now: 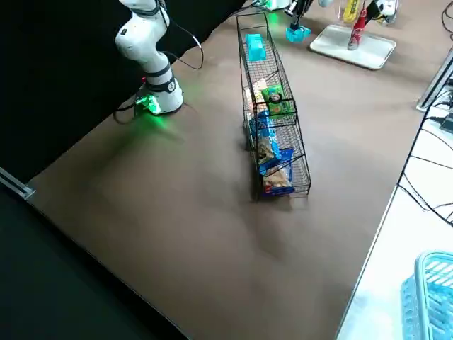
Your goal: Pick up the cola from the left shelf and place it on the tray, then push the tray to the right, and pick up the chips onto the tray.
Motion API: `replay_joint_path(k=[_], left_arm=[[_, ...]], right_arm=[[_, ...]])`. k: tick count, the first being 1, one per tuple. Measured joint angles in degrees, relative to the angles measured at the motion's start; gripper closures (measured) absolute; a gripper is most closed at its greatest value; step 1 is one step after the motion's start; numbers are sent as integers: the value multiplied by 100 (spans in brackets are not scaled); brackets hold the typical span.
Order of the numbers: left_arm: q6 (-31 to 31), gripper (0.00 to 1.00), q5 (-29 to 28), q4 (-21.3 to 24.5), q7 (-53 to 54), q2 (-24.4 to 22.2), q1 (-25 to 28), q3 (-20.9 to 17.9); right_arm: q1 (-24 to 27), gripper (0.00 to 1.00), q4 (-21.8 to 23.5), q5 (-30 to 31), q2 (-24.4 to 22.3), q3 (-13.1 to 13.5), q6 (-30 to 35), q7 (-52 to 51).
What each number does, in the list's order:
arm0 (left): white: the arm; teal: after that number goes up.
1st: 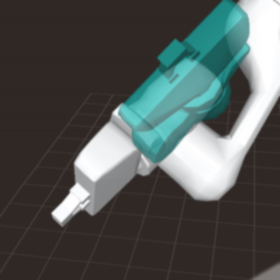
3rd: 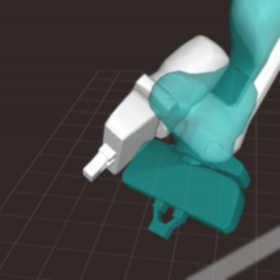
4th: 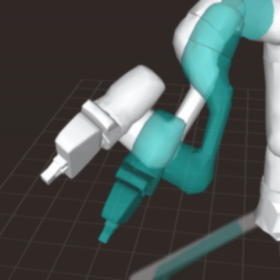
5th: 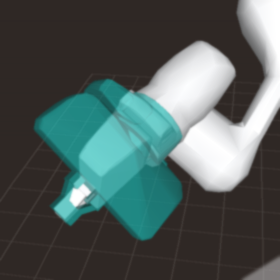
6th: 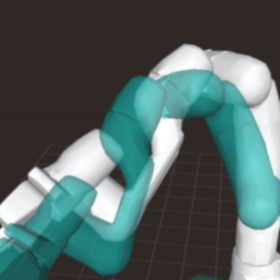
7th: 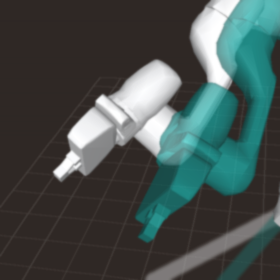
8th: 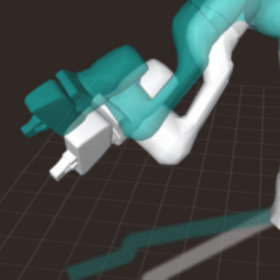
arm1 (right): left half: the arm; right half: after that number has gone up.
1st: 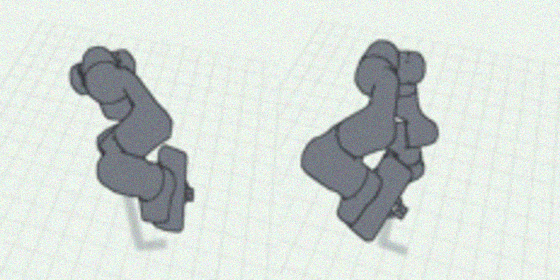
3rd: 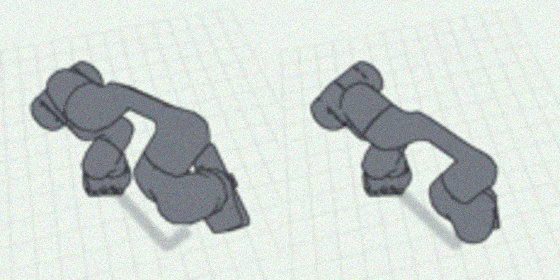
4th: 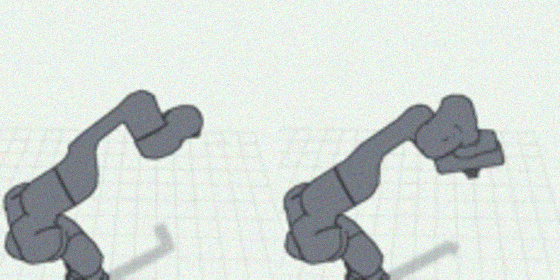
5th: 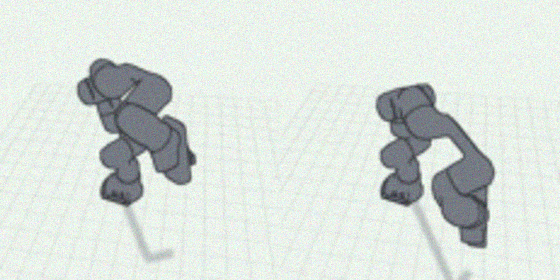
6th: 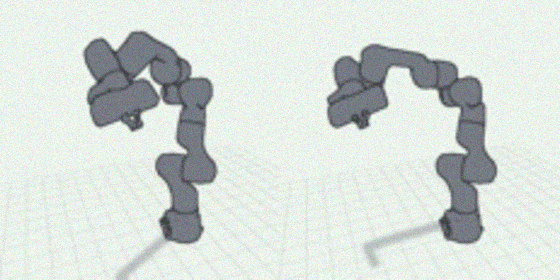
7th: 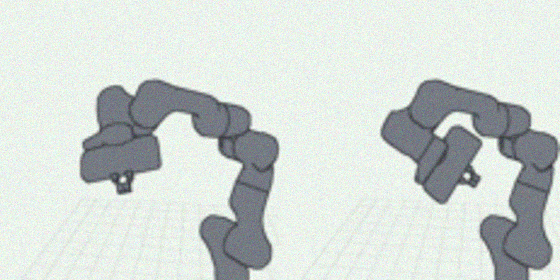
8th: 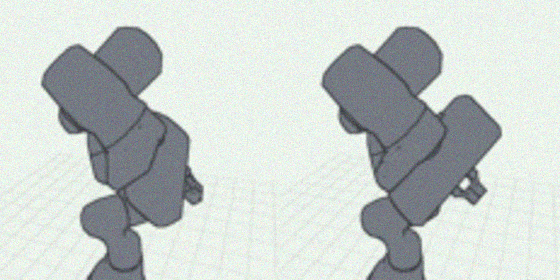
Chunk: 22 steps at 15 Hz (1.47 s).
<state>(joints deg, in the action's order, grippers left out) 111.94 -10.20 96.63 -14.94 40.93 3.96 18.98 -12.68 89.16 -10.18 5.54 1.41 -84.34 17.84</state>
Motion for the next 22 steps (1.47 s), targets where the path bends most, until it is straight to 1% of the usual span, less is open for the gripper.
replay_joint_path(k=[2,4,6,9,11,12,13,15,17,19,20,21,22], left_arm=[[109,94,158,-1,-114,13,-390,11],[245,94,546,-1,-351,35,-891,11],[424,94,821,-24,-783,80,-1419,9],[628,94,939,-228,-1384,196,-2063,2],[711,93,943,-354,-1503,272,-2313,0],[763,93,943,-382,-1521,298,-2377,-1],[822,89,947,-391,-1539,306,-2405,-1],[935,87,993,-404,-1553,307,-2394,-12],[1002,70,1022,-493,-1588,290,-2312,-23],[1045,53,1021,-628,-1627,138,-2095,-33],[1040,44,1019,-686,-1627,-43,-1931,-40],[798,26,1016,-729,-1586,-546,-1562,-42],[534,17,985,-733,-1534,-842,-1378,-44]], right_arm=[[-144,99,0,-3,107,-1,-167,311],[-312,99,1,-6,275,-3,-435,792],[-481,99,3,-18,479,-4,-711,1181],[-744,99,12,-106,845,-6,-1034,1944],[-890,99,20,-263,1129,-7,-1217,2534],[-923,99,27,-438,1281,-7,-1268,2819],[-934,99,34,-645,1448,-5,-1314,3014],[-951,99,39,-923,1801,-4,-1570,3227],[-988,99,33,-1048,2084,-5,-1993,3596],[-1049,99,28,-1096,2307,-5,-2225,3990],[-1115,99,27,-1100,2417,-6,-2265,4209],[-1250,99,21,-1208,2608,-7,-2352,4612],[-1293,99,16,-1348,2684,-6,-2403,4726]])
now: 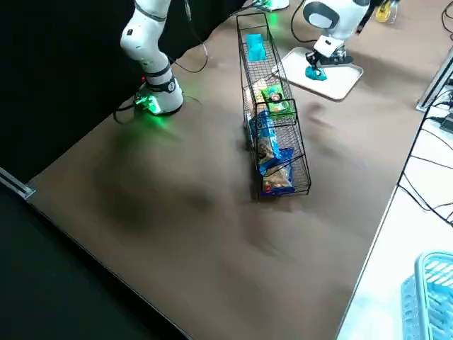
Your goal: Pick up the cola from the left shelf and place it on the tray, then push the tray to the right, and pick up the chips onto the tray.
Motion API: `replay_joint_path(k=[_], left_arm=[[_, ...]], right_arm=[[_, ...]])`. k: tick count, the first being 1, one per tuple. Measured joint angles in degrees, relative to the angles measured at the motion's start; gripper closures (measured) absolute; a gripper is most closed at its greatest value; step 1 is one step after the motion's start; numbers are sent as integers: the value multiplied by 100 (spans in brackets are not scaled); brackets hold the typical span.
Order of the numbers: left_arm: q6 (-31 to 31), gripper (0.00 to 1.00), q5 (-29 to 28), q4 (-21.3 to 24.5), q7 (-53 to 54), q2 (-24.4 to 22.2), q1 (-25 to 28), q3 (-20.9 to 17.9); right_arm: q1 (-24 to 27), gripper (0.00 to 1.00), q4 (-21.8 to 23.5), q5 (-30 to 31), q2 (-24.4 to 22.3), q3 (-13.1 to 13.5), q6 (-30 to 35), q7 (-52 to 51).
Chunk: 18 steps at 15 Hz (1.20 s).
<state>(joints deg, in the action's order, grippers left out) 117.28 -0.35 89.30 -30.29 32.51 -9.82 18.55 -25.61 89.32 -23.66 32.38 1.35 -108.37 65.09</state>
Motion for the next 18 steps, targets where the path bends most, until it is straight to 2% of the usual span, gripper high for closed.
replay_joint_path(k=[2,7,11,12,14,18], left_arm=[[-604,1,-269,-1,185,-580,297,1],[-2053,0,-542,-3,1145,-1835,832,-3],[-2856,0,-541,4,1852,-2641,1266,7],[-2970,0,-534,3,1912,-2772,1313,8],[-3001,0,-501,-27,1907,-2915,1338,6],[-3001,0,-457,-54,1880,-2943,1401,1]], right_arm=[[-45,99,-14,-241,117,1,-108,195],[-278,99,-19,-329,400,0,-579,1018],[-548,98,-22,-338,520,-1,-674,1436],[-583,96,-22,-338,541,-1,-772,1483],[-591,81,-23,-339,590,9,-1044,1508],[-557,78,-26,-419,644,47,-1150,1507]])
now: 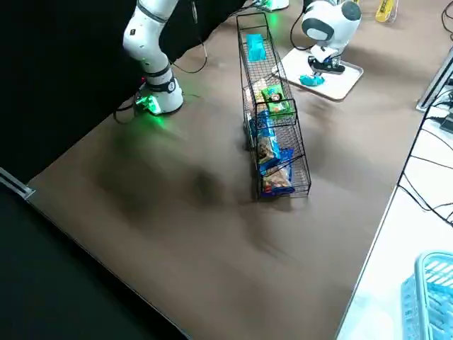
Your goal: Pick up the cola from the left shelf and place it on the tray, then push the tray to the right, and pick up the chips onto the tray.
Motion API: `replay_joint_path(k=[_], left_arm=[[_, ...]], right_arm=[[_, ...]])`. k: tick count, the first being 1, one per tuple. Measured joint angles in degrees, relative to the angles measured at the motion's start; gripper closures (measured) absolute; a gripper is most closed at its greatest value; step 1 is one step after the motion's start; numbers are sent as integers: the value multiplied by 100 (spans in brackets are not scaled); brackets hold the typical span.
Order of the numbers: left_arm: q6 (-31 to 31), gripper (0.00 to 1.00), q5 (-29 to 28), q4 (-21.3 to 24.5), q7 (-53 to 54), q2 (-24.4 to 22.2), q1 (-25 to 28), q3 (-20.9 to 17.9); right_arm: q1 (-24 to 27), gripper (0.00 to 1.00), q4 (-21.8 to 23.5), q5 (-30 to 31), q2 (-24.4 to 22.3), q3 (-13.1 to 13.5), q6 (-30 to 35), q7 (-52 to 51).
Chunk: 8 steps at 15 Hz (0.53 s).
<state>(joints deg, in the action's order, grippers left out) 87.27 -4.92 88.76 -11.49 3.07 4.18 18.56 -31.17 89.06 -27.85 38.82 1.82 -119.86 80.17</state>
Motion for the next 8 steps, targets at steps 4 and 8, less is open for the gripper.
replay_joint_path(k=[4,8], left_arm=[[0,0,37,-37,18,-10,246,-1],[0,0,36,-42,29,-11,260,-7]], right_arm=[[134,79,-89,-8,-3,31,4,-74],[574,79,-218,-11,-276,41,814,-1228]])
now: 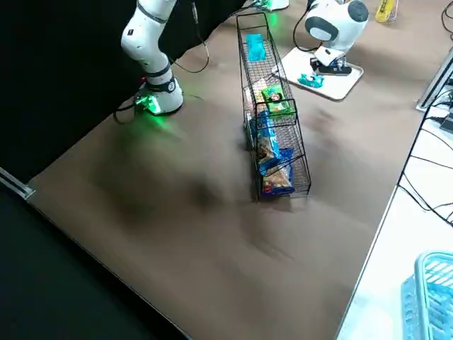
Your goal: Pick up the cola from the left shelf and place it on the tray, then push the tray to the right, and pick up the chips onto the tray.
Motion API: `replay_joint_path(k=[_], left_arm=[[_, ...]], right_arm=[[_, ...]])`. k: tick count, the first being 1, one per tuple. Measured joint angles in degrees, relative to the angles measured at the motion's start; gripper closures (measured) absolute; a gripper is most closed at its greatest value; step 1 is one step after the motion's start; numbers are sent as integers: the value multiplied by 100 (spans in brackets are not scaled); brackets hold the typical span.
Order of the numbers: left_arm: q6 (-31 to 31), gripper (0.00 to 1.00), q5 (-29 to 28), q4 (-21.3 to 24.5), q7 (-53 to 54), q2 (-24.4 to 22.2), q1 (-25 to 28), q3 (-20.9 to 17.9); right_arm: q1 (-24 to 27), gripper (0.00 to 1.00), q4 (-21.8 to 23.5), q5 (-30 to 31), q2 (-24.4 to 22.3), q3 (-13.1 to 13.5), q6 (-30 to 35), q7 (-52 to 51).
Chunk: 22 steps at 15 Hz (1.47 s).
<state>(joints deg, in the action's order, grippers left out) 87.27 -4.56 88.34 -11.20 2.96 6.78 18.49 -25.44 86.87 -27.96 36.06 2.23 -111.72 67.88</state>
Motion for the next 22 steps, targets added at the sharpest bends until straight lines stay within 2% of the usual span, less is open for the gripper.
replay_joint_path(k=[3,5,8,10,12,16,17,19,22], left_arm=[[0,0,0,-1,0,-1,2,-17],[0,0,0,-3,4,-2,-58,-219],[0,0,45,-21,331,-63,-704,-1251],[-7,0,286,12,427,-241,-846,-1531],[-9,0,383,163,437,-463,-852,-1547],[21,0,400,364,437,-634,-883,-1547],[34,0,400,374,437,-628,-883,-1551],[53,0,400,375,437,-619,-883,-1570],[59,1,400,377,439,-573,-893,-1580]], right_arm=[[373,78,-44,0,-422,7,212,-722],[650,78,-60,-1,-772,16,478,-1337],[1032,77,-69,3,-1286,51,1051,-2509],[1205,77,-71,20,-1582,71,1328,-3224],[1392,78,-87,248,-1910,80,1655,-4016],[1570,77,-114,1294,-2481,82,1937,-5434],[1583,77,-114,1391,-2554,83,1941,-5704],[1710,67,-115,1480,-2667,83,2071,-6237],[2186,66,-120,1498,-2979,95,2523,-6932]])
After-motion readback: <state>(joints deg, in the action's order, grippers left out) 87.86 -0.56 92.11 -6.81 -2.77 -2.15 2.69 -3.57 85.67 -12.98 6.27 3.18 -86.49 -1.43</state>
